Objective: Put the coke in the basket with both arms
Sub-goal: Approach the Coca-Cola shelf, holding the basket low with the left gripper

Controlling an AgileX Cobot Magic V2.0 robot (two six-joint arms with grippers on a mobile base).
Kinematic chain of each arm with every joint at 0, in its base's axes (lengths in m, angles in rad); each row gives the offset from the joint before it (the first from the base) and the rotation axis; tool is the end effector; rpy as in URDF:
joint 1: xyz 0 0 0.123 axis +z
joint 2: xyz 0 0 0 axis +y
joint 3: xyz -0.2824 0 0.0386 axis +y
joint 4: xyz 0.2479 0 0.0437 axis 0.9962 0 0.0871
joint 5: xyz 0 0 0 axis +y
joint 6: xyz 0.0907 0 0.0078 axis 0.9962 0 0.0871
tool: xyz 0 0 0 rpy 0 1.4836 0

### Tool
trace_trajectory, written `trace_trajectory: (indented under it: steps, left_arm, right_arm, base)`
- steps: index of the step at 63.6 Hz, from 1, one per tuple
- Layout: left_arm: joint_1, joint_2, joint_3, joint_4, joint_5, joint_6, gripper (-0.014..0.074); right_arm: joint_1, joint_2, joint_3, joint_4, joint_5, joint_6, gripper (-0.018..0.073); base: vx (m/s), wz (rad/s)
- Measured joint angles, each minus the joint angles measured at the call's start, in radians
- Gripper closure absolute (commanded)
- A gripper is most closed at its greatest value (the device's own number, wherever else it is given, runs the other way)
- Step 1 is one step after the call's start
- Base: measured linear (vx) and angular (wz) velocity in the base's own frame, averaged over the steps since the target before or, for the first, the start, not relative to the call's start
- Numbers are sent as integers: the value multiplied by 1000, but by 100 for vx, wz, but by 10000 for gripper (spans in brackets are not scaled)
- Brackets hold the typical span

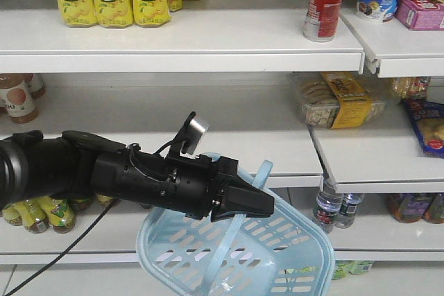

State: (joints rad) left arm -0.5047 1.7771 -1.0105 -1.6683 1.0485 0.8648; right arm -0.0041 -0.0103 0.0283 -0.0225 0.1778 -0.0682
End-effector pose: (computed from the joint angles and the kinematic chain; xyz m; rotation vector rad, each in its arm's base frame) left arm 0.2636 -0.2354 0.2285 0.3008 2.3755 -1.8509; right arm 0.0563 -0.0006 0.1879 -0.0694 1.6785 -0.0745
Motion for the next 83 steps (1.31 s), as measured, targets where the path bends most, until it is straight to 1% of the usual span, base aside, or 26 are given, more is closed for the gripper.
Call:
trace_trajectory:
  steps: [52, 83]
  left_arm:
    - [0, 0, 0, 0, 0, 0, 602]
    - [0, 0, 0, 0, 0, 0, 602]
  right_arm:
    - [0, 0, 0, 0, 0, 0, 569]
    - [0, 0, 0, 0, 0, 0, 569]
  base:
    - [5, 6]
    - [5, -3]
